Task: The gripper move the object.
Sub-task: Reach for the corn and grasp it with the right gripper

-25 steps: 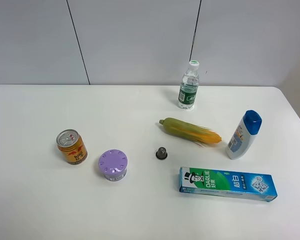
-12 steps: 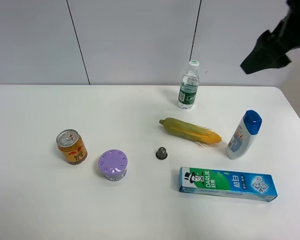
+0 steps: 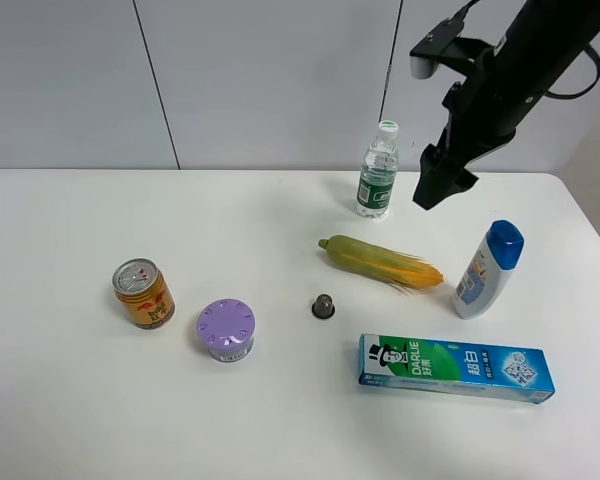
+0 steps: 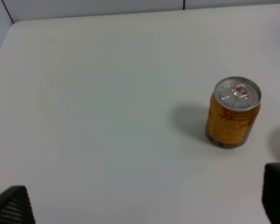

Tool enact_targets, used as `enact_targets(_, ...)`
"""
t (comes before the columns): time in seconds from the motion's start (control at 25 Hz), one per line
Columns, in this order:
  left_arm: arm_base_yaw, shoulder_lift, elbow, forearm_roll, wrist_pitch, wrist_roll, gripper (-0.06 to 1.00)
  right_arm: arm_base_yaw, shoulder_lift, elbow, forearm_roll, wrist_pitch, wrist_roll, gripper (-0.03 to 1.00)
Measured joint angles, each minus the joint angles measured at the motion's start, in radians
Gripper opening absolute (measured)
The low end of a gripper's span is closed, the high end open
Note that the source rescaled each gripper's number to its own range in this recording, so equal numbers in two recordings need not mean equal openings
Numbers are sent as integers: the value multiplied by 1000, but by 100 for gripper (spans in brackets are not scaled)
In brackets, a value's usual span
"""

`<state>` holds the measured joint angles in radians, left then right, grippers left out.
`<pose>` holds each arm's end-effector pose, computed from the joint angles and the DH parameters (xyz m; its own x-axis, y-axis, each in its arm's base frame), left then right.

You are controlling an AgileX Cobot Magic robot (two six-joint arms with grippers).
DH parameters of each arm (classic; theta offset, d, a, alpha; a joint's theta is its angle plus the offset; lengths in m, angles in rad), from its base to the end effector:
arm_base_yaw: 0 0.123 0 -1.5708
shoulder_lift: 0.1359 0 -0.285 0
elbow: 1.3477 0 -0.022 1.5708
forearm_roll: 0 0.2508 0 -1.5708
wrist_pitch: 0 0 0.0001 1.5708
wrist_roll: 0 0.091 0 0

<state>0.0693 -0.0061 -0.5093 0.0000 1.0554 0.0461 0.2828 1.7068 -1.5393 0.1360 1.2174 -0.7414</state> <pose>-0.0066 -0.0005 0.2803 -0.4392 0.0157 -0.8983 -0.0491 0.9979 0.0414 0.3356 0.1096 0.3125 -0.5118 -0.8095 -0.2878 -0.8293 0.5529 -0.0803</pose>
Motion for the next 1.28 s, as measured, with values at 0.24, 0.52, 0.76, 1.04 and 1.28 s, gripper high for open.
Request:
enact_targets(0.24,0,0,0,0,0,0,100,42,104,-1,-57,-1,-42,99)
enact_targets(0.52,0,0,0,0,0,0,100,106,230,-3,-68,-63,-68,99)
enact_targets(0.76,0,0,0,0,0,0,100,111,314,-3,-143,-136,-75,99)
enact_targets(1.04,0,0,0,0,0,0,100,111,376,-3,-152,-221,-76,99)
enact_targets(1.28,0,0,0,0,0,0,100,113,438,-3,-149,-269,-77,99)
